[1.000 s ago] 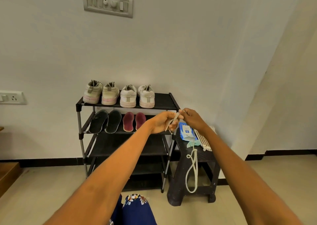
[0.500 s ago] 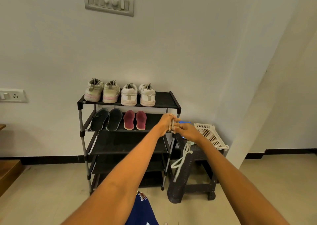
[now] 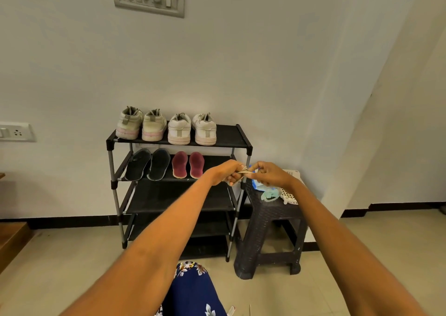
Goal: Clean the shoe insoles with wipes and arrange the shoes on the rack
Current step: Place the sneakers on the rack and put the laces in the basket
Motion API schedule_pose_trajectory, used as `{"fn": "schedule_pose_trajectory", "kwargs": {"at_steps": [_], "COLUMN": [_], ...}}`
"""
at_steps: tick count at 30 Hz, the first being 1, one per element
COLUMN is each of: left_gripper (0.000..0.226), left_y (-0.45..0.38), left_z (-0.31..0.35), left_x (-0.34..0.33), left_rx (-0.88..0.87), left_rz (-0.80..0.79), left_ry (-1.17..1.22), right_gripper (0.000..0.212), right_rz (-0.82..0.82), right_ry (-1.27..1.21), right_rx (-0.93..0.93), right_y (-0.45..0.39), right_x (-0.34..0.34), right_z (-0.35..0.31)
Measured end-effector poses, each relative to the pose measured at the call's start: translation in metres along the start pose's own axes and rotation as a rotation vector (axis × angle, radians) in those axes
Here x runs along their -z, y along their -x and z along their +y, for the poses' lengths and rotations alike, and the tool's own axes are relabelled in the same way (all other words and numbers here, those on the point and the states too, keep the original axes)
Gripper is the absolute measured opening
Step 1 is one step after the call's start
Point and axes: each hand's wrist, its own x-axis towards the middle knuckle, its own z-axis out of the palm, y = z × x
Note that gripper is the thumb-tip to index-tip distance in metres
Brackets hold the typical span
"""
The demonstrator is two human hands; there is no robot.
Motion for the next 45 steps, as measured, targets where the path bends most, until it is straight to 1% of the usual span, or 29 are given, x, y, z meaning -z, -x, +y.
{"fn": "schedule_pose_trajectory", "kwargs": {"at_steps": [2, 4, 6, 7, 10, 13, 14, 15, 17, 18, 20, 23, 24, 25, 27, 29, 32, 33, 35, 37, 41, 45], "left_gripper": [0.031, 0.031, 0.032, 0.033, 0.035, 0.034, 0.033, 0.033, 0.032, 0.033, 0.034, 0.034, 0.034, 0.033, 0.033, 0.033, 0.033, 0.033, 0.035, 0.036, 0.036, 0.037], "left_y": [0.002, 0.004, 0.006, 0.007, 0.009, 0.009, 0.008, 0.007, 0.003, 0.001, -0.001, -0.001, -0.001, -0.001, -0.001, 0.000, 0.006, 0.009, 0.014, 0.015, 0.014, 0.014], "left_z": [-0.004, -0.005, -0.003, -0.002, -0.003, -0.007, -0.008, -0.009, -0.009, -0.008, -0.006, -0.002, -0.001, 0.000, 0.000, -0.002, -0.009, -0.010, -0.011, -0.007, -0.002, -0.002], "left_x": [0.003, 0.008, 0.013, 0.016, 0.023, 0.021, 0.019, 0.016, 0.009, 0.006, 0.000, -0.008, -0.009, -0.010, -0.009, -0.007, -0.005, -0.004, -0.005, -0.006, -0.006, -0.008], "left_rx": [0.002, -0.029, -0.064, -0.075, -0.090, -0.062, -0.055, -0.054, -0.056, -0.057, -0.058, -0.061, -0.068, -0.073, -0.073, -0.062, -0.059, -0.067, -0.101, -0.121, -0.118, -0.124], "left_rz": [0.033, 0.086, 0.156, 0.197, 0.288, 0.263, 0.240, 0.216, 0.182, 0.172, 0.157, 0.136, 0.133, 0.136, 0.147, 0.154, 0.128, 0.103, 0.051, 0.024, -0.022, -0.050], "left_ry": [0.112, 0.269, 0.415, 0.464, 0.493, 0.440, 0.426, 0.416, 0.394, 0.380, 0.350, 0.319, 0.317, 0.317, 0.306, 0.257, 0.176, 0.186, 0.251, 0.339, 0.423, 0.465], "right_gripper": [0.008, 0.012, 0.016, 0.019, 0.018, 0.021, 0.023, 0.025, 0.026, 0.023, 0.009, 0.033, 0.034, 0.031, 0.019, 0.010, 0.010, 0.009, 0.008, 0.013, 0.016, 0.016], "right_rz": [-0.071, -0.107, -0.068, -0.047, -0.011, 0.047, 0.052, 0.052, 0.046, 0.037, 0.006, -0.062, -0.057, -0.036, 0.022, 0.092, 0.135, 0.137, 0.175, 0.232, 0.285, 0.385], "right_ry": [0.039, 0.211, 0.357, 0.386, 0.375, 0.293, 0.260, 0.170, -0.131, -0.265, -0.411, -0.639, -0.709, -0.736, -0.664, -0.513, -0.136, -0.075, -0.120, -0.201, -0.186, -0.204], "right_rx": [-0.040, -0.115, -0.195, -0.228, -0.227, -0.200, -0.188, -0.181, -0.164, -0.146, -0.122, -0.106, -0.093, -0.080, -0.093, -0.095, -0.062, -0.025, 0.047, 0.076, 0.083, 0.073], "right_y": [0.004, 0.006, 0.008, 0.009, 0.015, 0.019, 0.019, 0.019, 0.019, 0.018, 0.016, 0.012, 0.010, 0.009, 0.007, 0.005, 0.002, 0.001, -0.001, -0.003, -0.006, -0.007], "right_x": [0.000, -0.002, -0.006, -0.008, -0.016, -0.022, -0.023, -0.025, -0.028, -0.029, -0.026, -0.024, -0.024, -0.023, -0.023, -0.020, -0.012, -0.010, -0.008, -0.006, -0.005, -0.006], "right_z": [0.007, 0.020, 0.038, 0.047, 0.061, 0.054, 0.049, 0.044, 0.031, 0.025, 0.015, 0.007, 0.005, 0.002, -0.005, -0.011, -0.017, -0.020, -0.027, -0.032, -0.035, -0.024]}}
